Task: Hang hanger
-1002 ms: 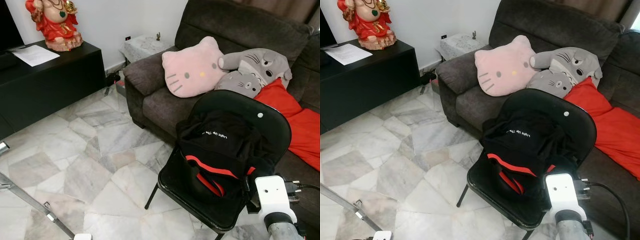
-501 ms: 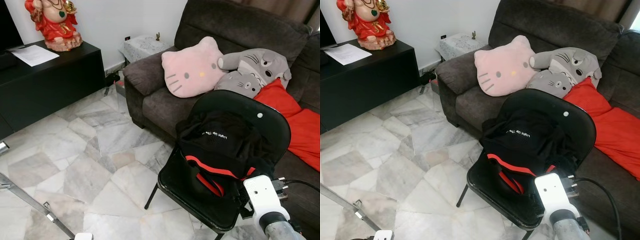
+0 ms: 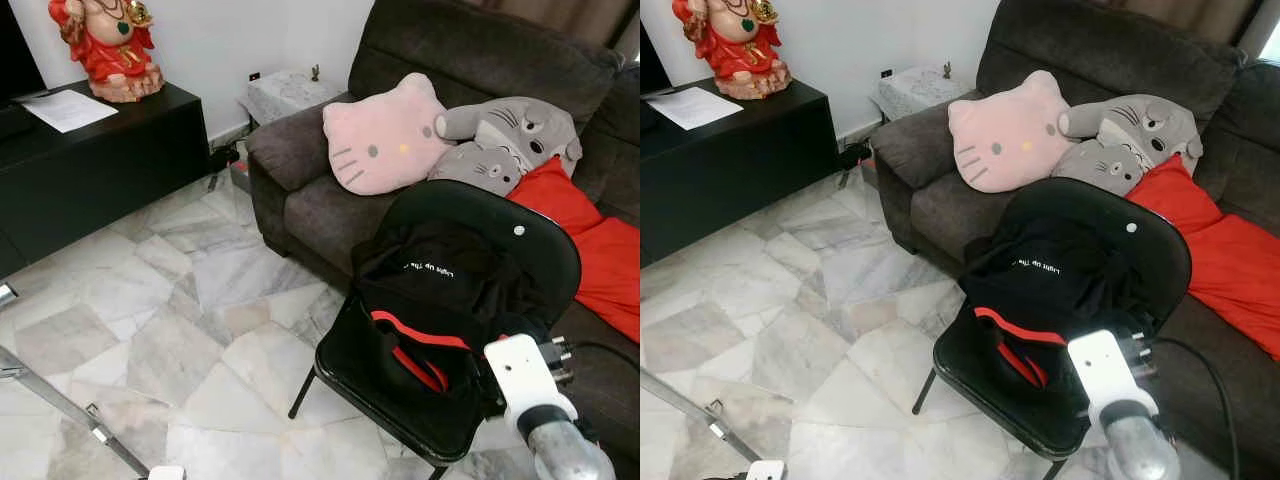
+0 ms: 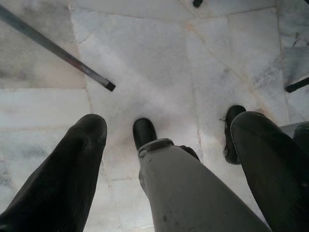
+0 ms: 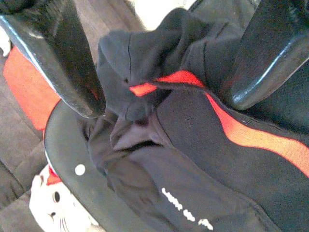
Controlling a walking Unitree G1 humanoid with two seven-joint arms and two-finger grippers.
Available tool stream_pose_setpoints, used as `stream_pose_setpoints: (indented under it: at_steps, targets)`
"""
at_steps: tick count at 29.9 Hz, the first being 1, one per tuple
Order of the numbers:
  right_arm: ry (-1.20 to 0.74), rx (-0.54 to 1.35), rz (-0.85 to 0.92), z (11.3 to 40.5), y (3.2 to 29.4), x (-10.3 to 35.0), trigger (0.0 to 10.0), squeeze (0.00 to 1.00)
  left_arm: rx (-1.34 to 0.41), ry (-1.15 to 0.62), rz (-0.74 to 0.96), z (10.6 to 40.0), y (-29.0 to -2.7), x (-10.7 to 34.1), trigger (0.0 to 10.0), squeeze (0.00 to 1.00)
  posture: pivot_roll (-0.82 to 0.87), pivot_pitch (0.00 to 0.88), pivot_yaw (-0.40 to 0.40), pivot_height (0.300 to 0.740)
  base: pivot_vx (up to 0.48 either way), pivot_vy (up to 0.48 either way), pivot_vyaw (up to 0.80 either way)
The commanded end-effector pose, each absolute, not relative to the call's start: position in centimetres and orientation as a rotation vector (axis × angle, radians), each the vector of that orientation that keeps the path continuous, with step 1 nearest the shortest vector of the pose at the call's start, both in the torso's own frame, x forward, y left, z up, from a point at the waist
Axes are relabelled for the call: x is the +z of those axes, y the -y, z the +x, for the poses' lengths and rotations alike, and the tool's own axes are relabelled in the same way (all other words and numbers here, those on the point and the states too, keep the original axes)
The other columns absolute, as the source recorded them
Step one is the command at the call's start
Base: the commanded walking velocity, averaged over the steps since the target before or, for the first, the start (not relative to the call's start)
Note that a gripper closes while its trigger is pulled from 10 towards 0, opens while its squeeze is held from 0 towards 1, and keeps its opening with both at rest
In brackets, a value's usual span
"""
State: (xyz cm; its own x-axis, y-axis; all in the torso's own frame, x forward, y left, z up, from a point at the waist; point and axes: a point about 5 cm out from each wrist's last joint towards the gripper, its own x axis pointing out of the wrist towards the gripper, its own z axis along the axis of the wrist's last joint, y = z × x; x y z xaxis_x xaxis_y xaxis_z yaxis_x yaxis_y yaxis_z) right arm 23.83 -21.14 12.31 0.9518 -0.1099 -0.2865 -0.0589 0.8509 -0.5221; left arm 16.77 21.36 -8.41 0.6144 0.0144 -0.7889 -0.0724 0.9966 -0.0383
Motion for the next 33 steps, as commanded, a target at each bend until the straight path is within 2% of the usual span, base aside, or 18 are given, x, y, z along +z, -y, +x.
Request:
stream_pose_setpoints:
  at_steps: [1,17,27,33]
  targets:
    - [-0.322,-0.032,-0.561,23.8,21.4,12.1,10.0,0.00,0.069,-0.952,-0.080,15.7,-21.7,-8.9,10.0,0.00,-0.21,0.112,-0.071,0.740,0.000,0.000,0.00]
    - [-0.318,-0.033,-0.579,24.8,21.4,10.8,10.0,0.00,0.075,-0.974,-0.073,15.1,-22.2,-9.0,10.0,0.00,-0.20,0.116,-0.067,0.740,0.000,0.000,0.00]
    - [-0.108,-0.037,-0.537,26.5,20.5,13.1,10.0,0.00,0.081,-0.980,-0.071,15.0,-22.4,-9.0,10.0,0.00,-0.20,0.118,-0.064,0.740,0.000,0.000,0.00]
    - [-0.187,-0.019,-0.560,26.7,20.4,11.6,10.0,0.00,0.080,-0.985,-0.071,14.9,-22.5,-9.1,10.0,0.00,-0.20,0.120,-0.062,0.740,0.000,0.000,0.00]
